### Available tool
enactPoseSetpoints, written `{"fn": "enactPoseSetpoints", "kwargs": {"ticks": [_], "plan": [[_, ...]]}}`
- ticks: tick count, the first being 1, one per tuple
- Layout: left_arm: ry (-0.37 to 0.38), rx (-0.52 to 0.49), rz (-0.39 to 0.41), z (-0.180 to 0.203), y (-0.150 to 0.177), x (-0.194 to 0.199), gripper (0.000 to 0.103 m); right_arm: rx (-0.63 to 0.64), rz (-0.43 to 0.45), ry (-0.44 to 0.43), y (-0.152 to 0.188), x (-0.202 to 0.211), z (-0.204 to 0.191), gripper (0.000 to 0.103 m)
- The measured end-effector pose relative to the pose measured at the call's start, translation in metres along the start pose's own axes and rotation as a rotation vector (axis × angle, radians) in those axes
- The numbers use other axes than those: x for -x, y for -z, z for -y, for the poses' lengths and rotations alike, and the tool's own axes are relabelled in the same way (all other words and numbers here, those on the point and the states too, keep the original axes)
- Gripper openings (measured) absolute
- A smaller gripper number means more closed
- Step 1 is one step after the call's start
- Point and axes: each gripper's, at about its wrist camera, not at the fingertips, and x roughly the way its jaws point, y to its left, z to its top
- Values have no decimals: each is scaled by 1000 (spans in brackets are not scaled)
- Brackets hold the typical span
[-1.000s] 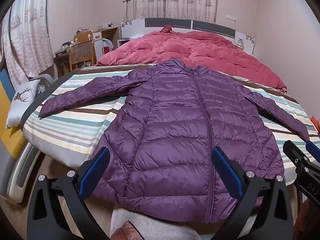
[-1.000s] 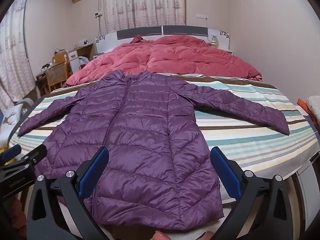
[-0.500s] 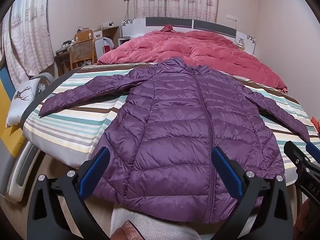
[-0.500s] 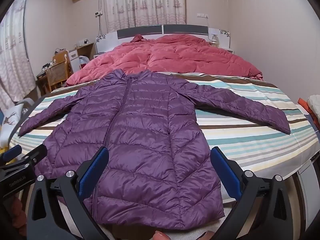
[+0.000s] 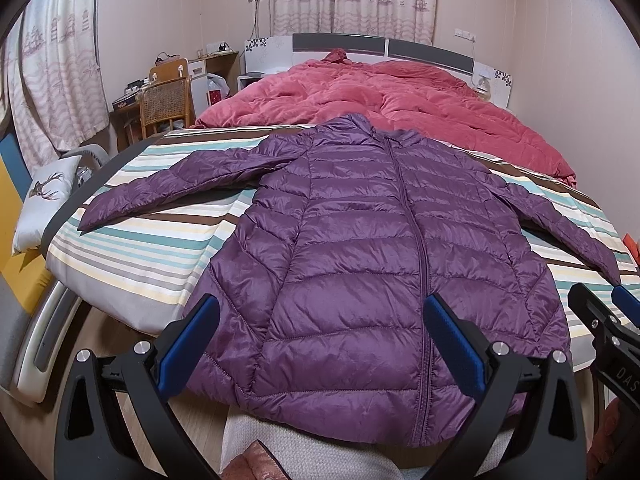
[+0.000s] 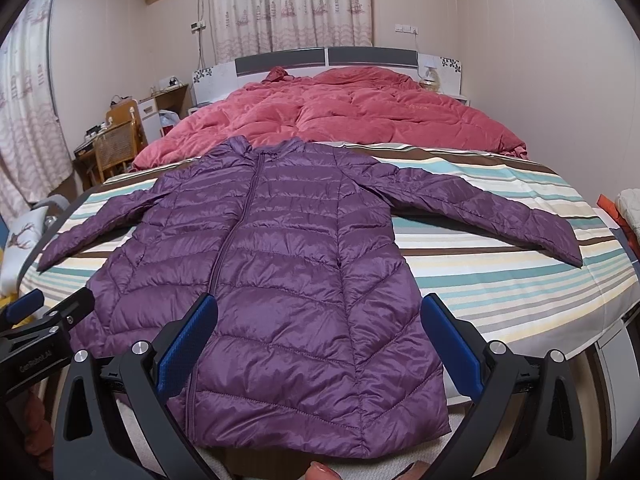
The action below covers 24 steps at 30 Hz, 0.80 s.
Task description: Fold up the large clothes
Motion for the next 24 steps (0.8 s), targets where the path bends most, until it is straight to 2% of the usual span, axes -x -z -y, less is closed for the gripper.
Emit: {"fn": "enactPoseSetpoints", "kwargs": {"ticks": [24], "plan": [[-2, 2, -5, -2, 4, -3, 101, 2, -7, 0, 0, -1, 0, 100]]}}
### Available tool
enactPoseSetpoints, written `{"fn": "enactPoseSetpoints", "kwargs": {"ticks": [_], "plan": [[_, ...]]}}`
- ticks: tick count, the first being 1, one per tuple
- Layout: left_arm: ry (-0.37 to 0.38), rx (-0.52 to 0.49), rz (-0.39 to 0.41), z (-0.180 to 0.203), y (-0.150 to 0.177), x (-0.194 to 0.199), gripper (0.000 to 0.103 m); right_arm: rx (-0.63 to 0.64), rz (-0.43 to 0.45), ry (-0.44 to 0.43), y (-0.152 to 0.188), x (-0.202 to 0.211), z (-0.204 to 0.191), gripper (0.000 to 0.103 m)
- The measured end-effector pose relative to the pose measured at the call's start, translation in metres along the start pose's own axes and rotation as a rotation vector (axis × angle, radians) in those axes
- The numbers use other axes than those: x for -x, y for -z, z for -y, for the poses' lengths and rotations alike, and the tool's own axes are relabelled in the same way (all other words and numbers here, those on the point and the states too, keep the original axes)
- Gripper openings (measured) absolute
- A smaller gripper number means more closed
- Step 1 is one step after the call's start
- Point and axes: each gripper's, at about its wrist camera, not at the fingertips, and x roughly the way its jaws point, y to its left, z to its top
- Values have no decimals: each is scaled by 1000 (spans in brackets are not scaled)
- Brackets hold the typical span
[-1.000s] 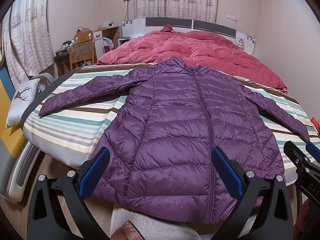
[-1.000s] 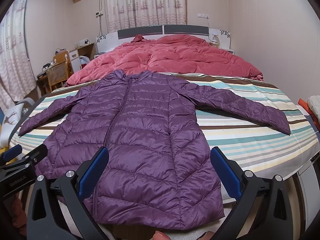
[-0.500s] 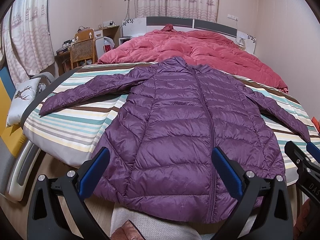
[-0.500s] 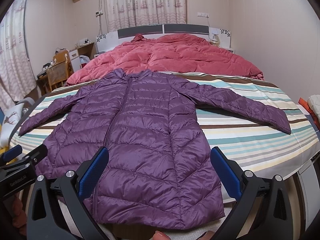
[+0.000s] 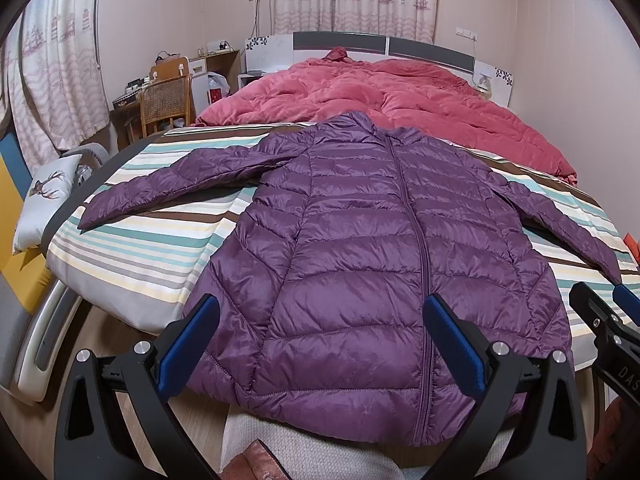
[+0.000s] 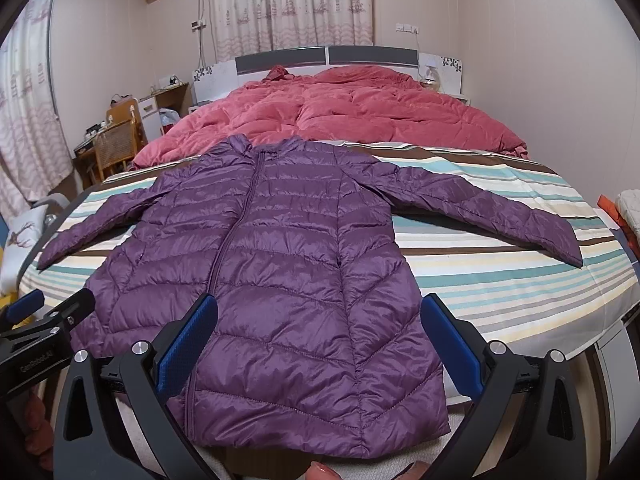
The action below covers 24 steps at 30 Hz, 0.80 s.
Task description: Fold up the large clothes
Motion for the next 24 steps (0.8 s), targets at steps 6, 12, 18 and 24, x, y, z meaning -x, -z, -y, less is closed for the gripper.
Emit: {"fn": "enactPoseSetpoints", "kwargs": {"ticks": [6, 12, 18, 24], "plan": [[-1, -2, -1, 1, -1, 0, 101, 2, -1, 0, 0, 0, 0, 100], [-2, 0, -4, -1, 1, -1, 101, 0, -1, 0, 0, 0, 0, 100], [-6, -1, -8, 1, 0, -2, 101, 1, -1, 2, 0, -1, 0, 100], [-5, 0, -9, 1, 0, -2, 101, 3, -3, -1, 0, -1, 0, 100]]}}
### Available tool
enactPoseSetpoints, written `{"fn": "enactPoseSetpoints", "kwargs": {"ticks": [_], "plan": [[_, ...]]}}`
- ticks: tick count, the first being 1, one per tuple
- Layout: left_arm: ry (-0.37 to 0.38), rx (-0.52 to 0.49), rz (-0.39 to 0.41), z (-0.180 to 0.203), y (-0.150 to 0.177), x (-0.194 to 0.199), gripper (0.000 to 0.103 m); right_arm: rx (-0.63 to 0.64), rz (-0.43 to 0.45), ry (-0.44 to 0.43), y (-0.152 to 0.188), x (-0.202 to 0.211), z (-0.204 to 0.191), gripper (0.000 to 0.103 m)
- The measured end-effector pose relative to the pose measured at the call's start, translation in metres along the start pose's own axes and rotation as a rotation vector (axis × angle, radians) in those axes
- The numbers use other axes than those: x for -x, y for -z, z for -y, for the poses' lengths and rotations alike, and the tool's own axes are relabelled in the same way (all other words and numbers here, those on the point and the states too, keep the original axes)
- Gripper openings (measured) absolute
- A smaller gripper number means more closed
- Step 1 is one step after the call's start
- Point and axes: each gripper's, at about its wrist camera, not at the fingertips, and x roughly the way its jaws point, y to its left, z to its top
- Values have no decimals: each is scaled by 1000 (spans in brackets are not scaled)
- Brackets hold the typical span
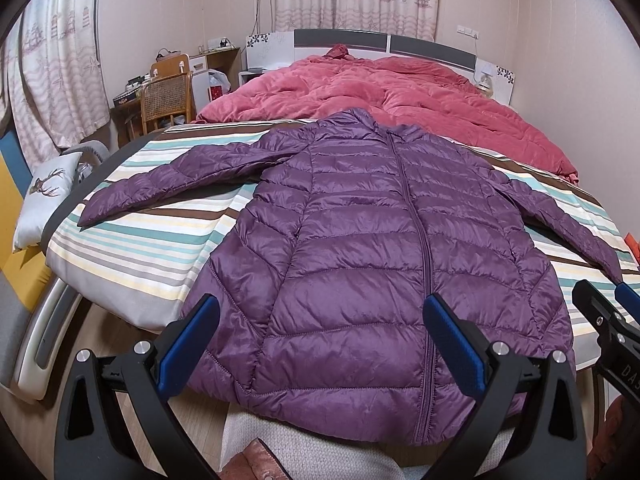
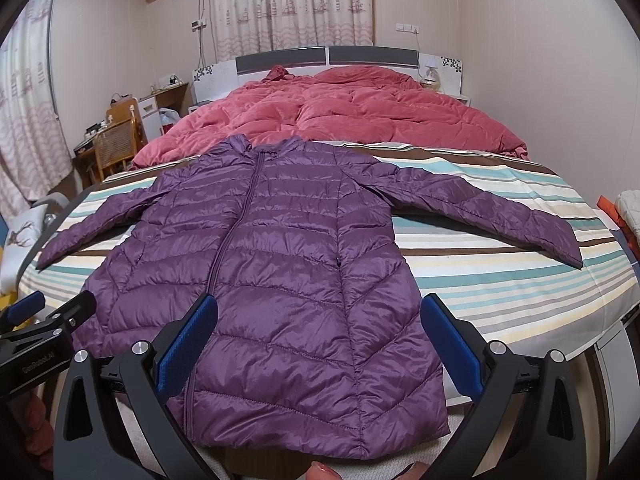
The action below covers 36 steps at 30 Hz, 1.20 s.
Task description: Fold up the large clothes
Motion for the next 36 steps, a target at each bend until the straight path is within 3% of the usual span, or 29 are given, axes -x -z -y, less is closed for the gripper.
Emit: {"fn": "enactPoseSetpoints", "kwargs": {"ticks": [19, 21, 25, 28, 31, 36], "plan": [[15, -1, -45, -3, -1, -14, 101, -42, -12, -31, -6, -11, 15, 100], [39, -2, -56, -7, -3, -20, 101, -91, 4, -102, -12, -18, 31, 100], [24, 18, -53, -17, -9, -37, 101, -173, 68, -71, -18, -29, 62, 100], [-3, 16, -23, -24, -18, -51, 101, -179, -29, 3, -26, -55, 86, 100], [-50, 10, -4, -31, -27, -66, 101, -245, -58, 74, -28, -76, 119, 100], [-94, -21, 3, -42, -41, -94, 101, -466, -87, 98, -29, -109, 197, 100]]}}
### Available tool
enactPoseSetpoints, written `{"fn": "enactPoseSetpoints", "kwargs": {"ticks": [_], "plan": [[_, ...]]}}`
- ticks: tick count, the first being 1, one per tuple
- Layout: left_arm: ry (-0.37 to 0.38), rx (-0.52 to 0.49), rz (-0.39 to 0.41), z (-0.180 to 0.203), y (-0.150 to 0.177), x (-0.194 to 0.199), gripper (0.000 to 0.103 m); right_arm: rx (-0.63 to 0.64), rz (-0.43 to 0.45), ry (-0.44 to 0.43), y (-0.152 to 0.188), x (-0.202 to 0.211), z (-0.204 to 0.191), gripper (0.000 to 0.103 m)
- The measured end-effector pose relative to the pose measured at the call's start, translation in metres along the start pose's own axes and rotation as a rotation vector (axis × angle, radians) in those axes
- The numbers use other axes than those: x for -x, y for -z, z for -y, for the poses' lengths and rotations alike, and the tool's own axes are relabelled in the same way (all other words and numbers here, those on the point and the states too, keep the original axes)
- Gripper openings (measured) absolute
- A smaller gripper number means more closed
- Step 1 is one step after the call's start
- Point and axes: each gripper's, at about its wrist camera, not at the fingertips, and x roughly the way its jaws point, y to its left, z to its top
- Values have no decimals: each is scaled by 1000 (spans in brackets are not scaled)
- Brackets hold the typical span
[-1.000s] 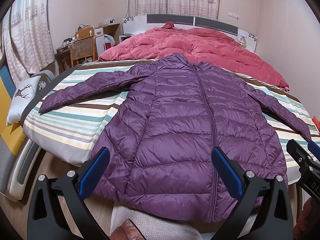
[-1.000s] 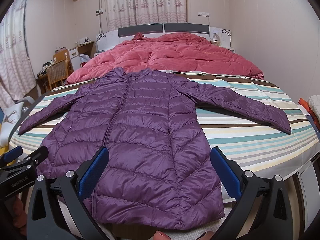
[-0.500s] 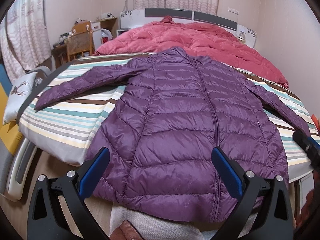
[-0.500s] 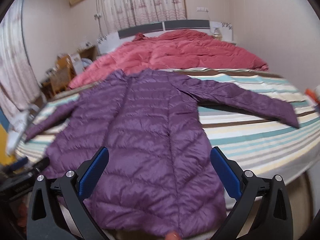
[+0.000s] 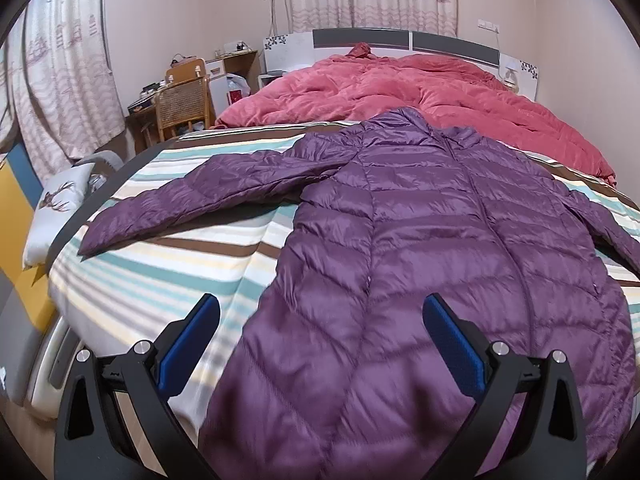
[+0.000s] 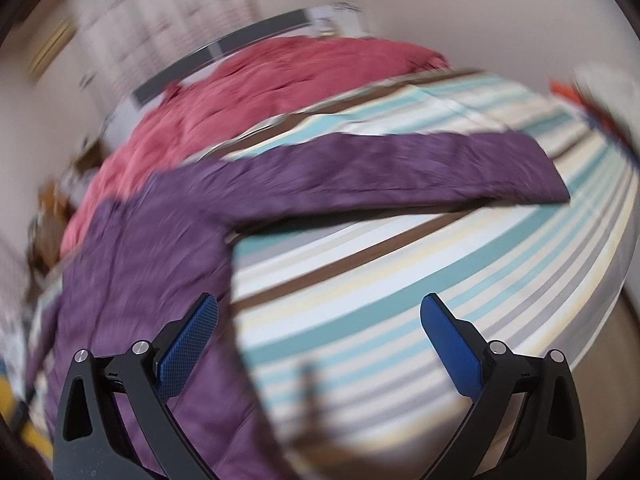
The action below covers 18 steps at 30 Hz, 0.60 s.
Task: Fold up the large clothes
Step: 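Move the right tool to the sleeve cuff and close on it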
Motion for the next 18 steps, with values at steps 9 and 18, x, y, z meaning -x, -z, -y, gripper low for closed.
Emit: {"fn": "enactPoseSetpoints", "kwargs": {"ticks": [9, 18], "plan": [[-58, 78, 2, -13, -18, -44, 101, -434, -6, 20, -40, -48, 102, 65], [-145, 99, -1, -20, -27, -76, 101, -647, 66, 47, -60, -69, 138, 54]]}}
